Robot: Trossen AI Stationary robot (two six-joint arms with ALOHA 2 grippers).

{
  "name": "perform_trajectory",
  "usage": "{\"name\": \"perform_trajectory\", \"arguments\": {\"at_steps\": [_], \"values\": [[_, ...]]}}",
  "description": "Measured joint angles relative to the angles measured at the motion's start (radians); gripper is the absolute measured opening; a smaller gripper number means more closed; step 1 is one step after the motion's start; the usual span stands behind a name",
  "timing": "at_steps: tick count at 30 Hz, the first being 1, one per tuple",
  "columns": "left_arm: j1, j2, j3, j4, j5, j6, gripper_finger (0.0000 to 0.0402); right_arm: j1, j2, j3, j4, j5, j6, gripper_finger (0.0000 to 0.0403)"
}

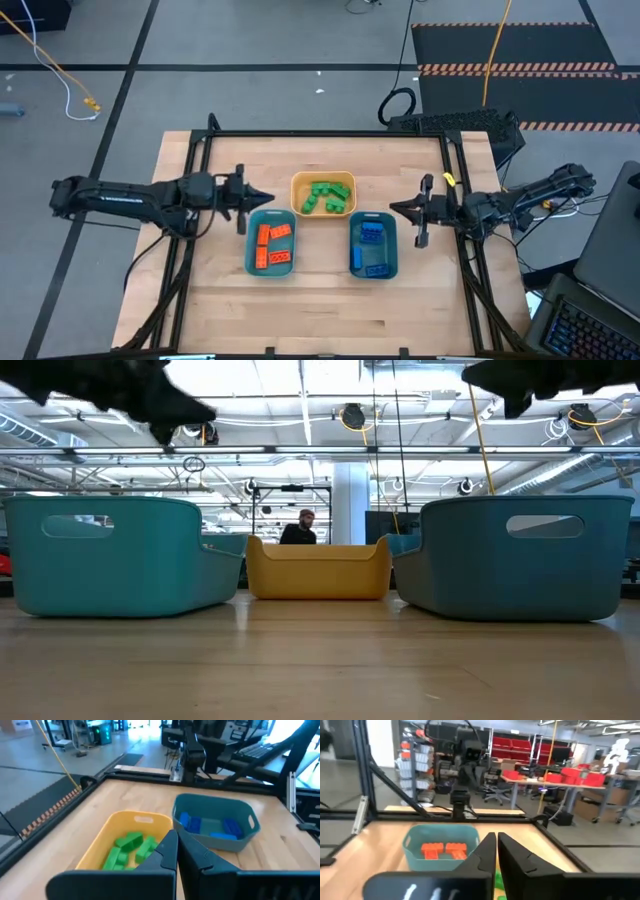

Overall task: Sort & place blocks by color
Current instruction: Return to Home Position

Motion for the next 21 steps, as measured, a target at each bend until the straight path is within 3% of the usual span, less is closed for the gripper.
{"name": "perform_trajectory", "arguments": {"at_steps": [10, 21], "values": [[-0.004, -0.194, -0.17, 0.011, 0.0, -0.017, 0.0002, -0.153, -0.083, -0.256, 0.312, -0.126, 0.084, 0.0001], [0.023, -0.354, -0.325, 0.02, 0.0, -0.029, 0.0001, -0.337, -0.123, -0.274, 0.215, -0.33, 0.144, 0.0]]}}
